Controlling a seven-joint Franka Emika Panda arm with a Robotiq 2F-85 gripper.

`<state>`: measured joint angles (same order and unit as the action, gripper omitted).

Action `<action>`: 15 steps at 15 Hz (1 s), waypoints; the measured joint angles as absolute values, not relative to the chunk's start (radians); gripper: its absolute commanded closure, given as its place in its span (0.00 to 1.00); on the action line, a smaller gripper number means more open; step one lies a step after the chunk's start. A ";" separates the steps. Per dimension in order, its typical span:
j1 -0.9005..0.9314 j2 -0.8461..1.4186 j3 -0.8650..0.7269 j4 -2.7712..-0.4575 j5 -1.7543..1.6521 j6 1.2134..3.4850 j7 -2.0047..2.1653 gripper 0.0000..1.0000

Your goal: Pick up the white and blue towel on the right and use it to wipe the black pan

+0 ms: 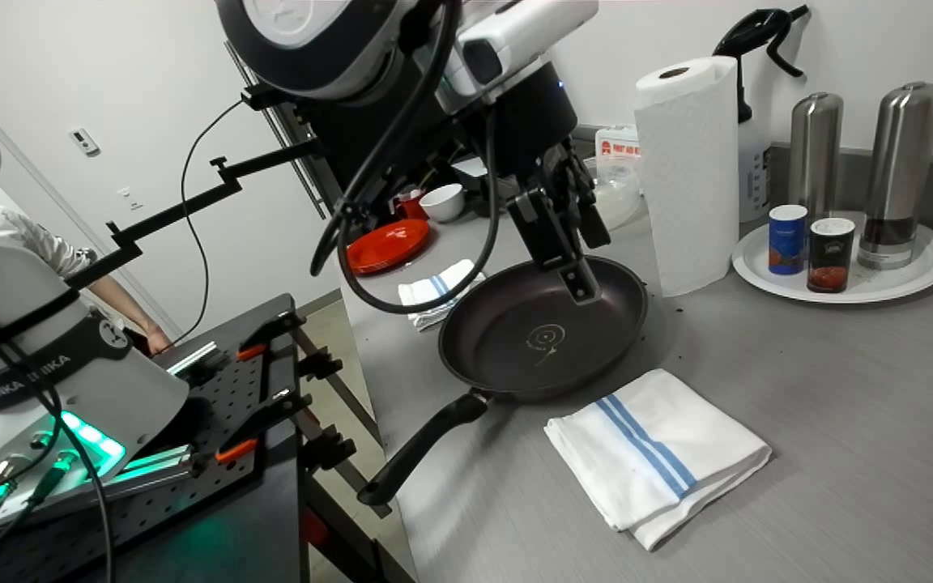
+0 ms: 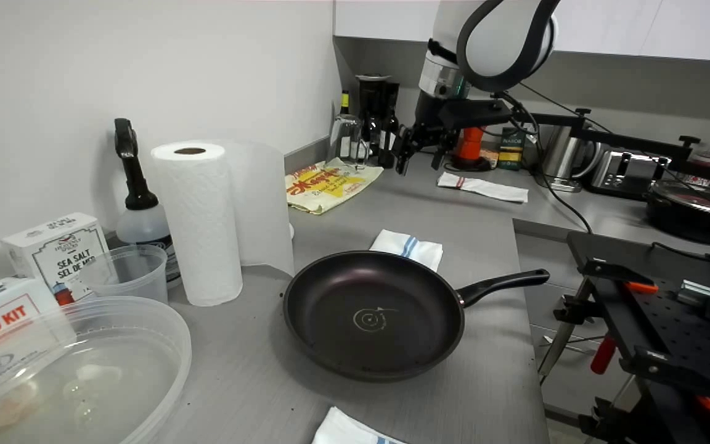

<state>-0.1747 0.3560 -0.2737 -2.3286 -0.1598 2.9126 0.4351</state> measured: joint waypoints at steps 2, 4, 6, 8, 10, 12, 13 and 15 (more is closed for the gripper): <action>-0.174 0.379 -0.270 -2.329 -0.119 2.921 0.401 0.00; -0.175 0.404 -0.264 -2.330 -0.082 2.936 0.365 0.00; -0.176 0.430 -0.261 -2.330 -0.049 2.952 0.339 0.00; -0.179 0.458 -0.261 -2.328 -0.020 2.969 0.326 0.00; -0.184 0.488 -0.262 -2.321 0.012 2.988 0.325 0.00; -0.189 0.518 -0.262 -2.309 0.048 3.001 0.325 0.00; -0.190 0.533 -0.262 -2.302 0.067 3.006 0.326 0.00; -0.192 0.564 -0.261 -2.285 0.102 3.014 0.327 0.00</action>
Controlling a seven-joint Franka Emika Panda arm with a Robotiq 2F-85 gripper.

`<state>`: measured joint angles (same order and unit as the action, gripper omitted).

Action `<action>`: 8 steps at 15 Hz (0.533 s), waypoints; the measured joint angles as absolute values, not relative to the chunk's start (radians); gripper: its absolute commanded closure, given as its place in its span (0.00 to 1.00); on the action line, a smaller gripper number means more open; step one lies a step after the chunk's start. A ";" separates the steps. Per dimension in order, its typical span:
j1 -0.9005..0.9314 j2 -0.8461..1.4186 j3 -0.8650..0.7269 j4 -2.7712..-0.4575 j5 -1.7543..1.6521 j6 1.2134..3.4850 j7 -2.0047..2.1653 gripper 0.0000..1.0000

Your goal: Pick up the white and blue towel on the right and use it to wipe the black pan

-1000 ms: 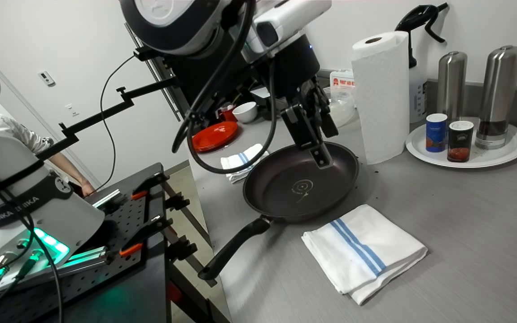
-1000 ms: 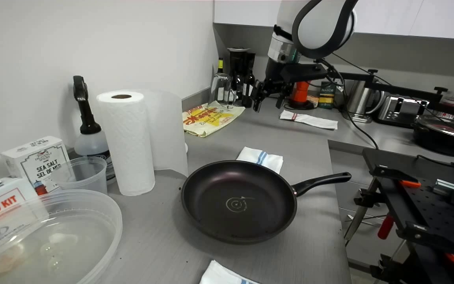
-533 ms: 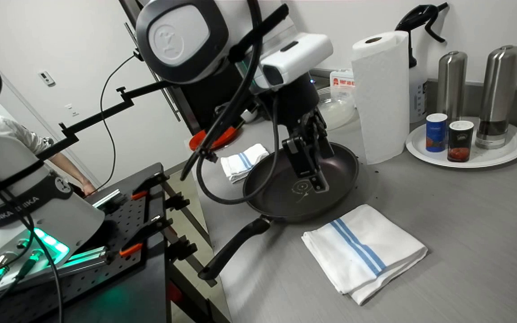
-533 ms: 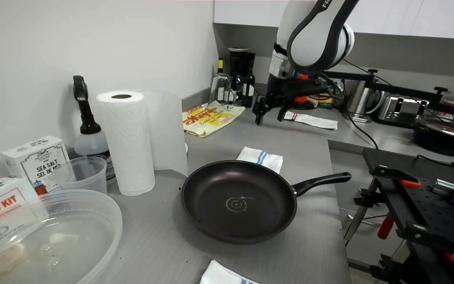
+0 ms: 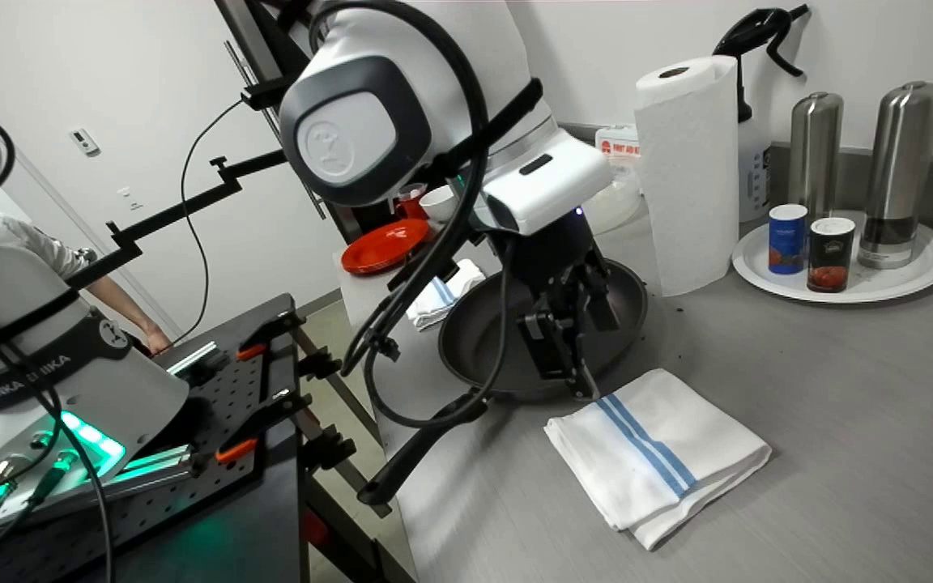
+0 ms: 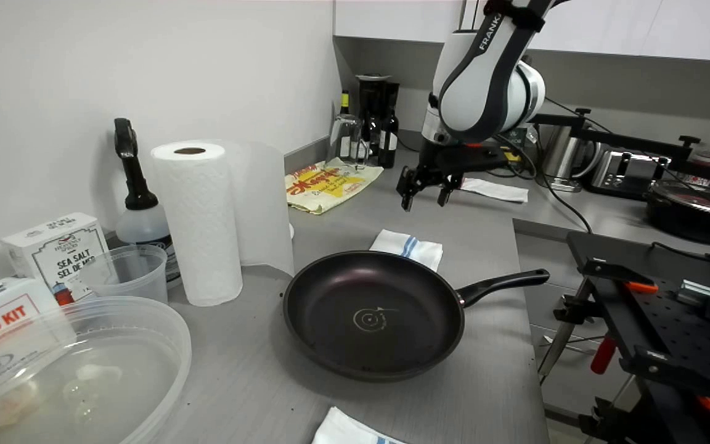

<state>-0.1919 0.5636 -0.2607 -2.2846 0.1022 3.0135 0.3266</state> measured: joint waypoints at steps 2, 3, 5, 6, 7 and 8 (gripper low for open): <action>-0.194 0.592 -0.256 -2.264 0.135 3.015 0.327 0.00; -0.196 0.605 -0.253 -2.254 0.148 3.015 0.328 0.00; -0.199 0.632 -0.247 -2.231 0.174 3.015 0.329 0.00; -0.202 0.645 -0.243 -2.219 0.185 3.015 0.330 0.00; -0.206 0.658 -0.240 -2.206 0.196 3.015 0.330 0.00; -0.209 0.670 -0.238 -2.194 0.206 3.015 0.330 0.00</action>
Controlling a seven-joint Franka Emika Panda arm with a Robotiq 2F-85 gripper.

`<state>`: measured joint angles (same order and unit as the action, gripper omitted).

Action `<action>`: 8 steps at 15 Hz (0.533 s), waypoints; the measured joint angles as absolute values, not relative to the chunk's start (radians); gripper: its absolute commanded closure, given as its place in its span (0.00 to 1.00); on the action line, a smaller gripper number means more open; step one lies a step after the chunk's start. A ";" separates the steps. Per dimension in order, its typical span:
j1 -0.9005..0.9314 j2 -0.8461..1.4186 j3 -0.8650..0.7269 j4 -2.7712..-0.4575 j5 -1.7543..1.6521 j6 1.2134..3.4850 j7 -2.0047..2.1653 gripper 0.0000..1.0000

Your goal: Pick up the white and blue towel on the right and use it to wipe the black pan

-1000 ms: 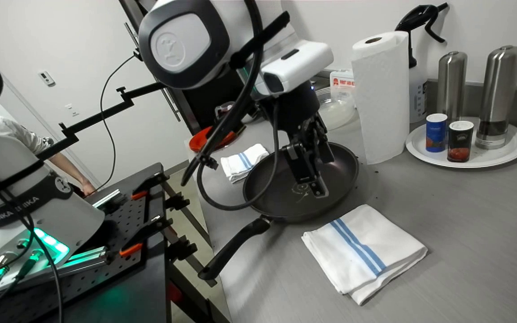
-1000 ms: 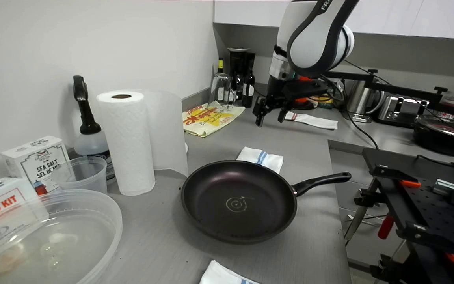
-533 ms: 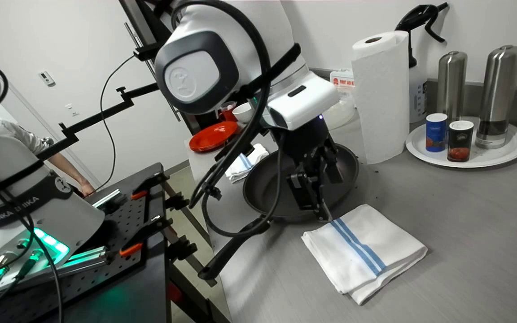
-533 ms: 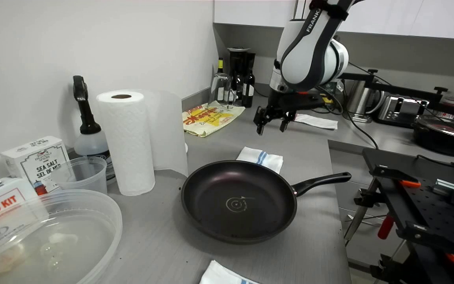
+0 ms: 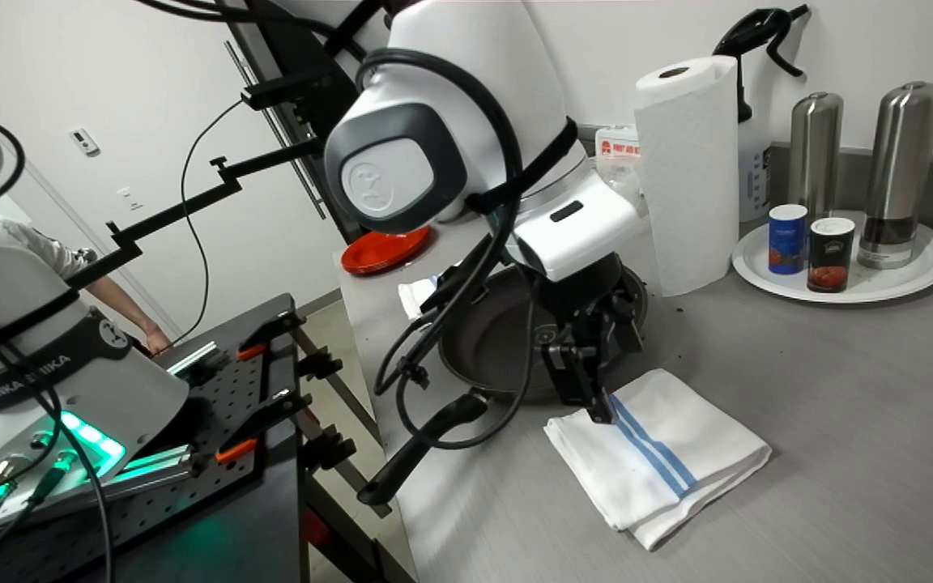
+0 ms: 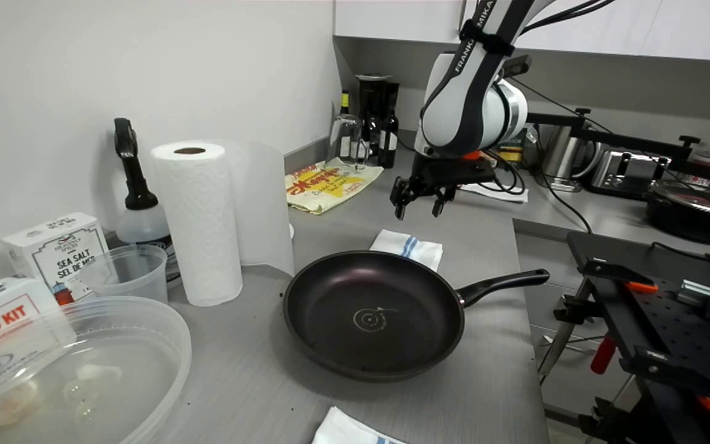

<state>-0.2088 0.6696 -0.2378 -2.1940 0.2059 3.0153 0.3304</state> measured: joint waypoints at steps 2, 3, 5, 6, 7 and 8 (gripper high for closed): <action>-0.215 0.694 -0.233 -2.170 0.220 3.015 0.332 0.00; -0.218 0.707 -0.232 -2.158 0.227 3.015 0.332 0.00; -0.223 0.733 -0.230 -2.137 0.238 3.015 0.333 0.00; -0.225 0.746 -0.229 -2.128 0.243 3.015 0.333 0.00; -0.227 0.759 -0.229 -2.119 0.248 3.015 0.334 0.00; -0.229 0.772 -0.228 -2.111 0.252 3.015 0.335 0.00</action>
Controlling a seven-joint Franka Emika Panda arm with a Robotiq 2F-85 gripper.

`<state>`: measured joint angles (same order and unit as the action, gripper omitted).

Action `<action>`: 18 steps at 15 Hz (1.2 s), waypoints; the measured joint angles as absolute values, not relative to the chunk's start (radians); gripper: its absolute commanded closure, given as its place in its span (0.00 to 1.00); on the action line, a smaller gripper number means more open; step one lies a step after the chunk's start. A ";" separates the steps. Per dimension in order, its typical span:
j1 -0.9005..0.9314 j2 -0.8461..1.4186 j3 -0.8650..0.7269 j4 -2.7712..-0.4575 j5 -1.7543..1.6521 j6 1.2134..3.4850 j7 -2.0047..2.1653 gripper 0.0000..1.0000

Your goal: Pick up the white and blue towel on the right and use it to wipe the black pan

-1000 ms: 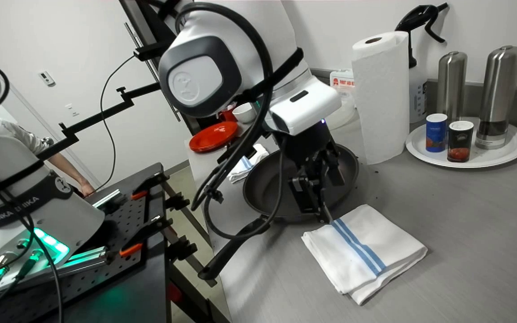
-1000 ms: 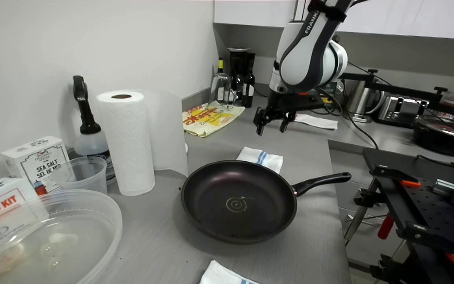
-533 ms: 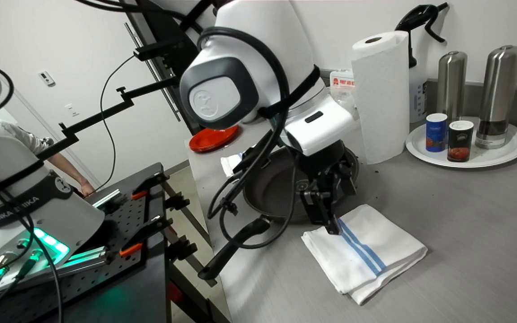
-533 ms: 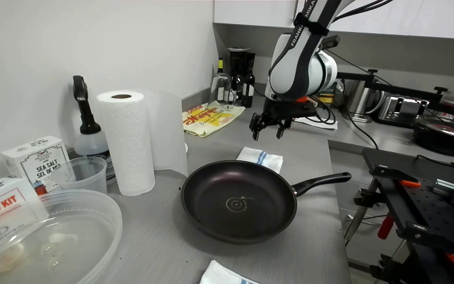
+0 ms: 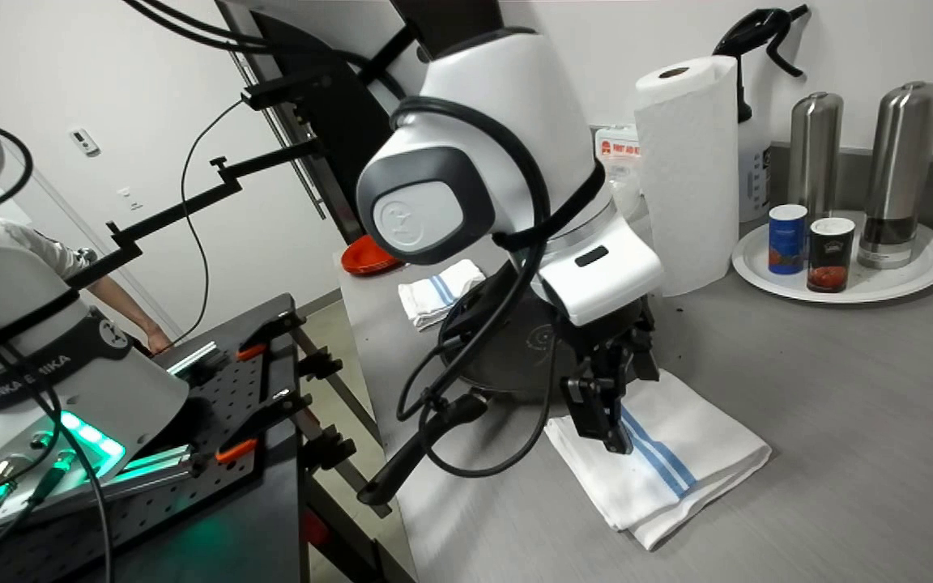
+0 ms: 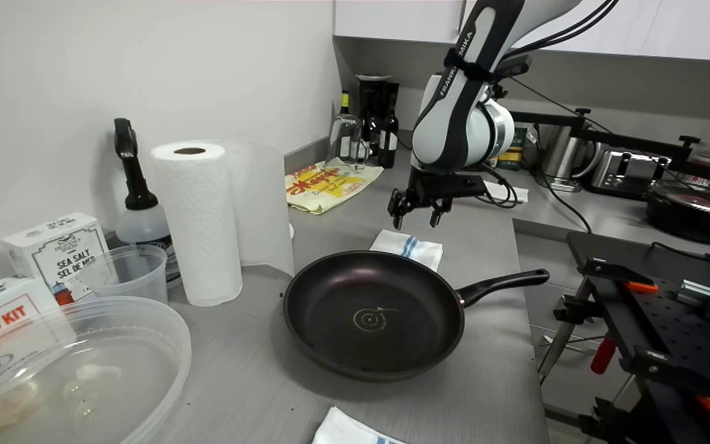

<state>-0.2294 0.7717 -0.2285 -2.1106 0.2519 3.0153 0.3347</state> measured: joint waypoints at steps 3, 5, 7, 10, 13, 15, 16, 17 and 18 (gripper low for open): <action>-0.234 0.804 -0.224 -2.087 0.262 3.015 0.337 0.00; -0.237 0.821 -0.215 -2.072 0.272 3.015 0.338 0.00; -0.241 0.834 -0.200 -2.059 0.281 3.014 0.339 0.00; -0.249 0.850 -0.182 -2.040 0.294 3.013 0.340 0.00; -0.258 0.865 -0.175 -2.023 0.307 3.010 0.345 0.00; -0.264 0.873 -0.175 -2.013 0.313 3.002 0.351 0.00; -0.267 0.876 -0.175 -2.009 0.315 2.993 0.354 0.00; -0.271 0.878 -0.175 -2.004 0.316 2.981 0.355 0.00; -0.275 0.881 -0.175 -1.999 0.318 2.966 0.357 0.00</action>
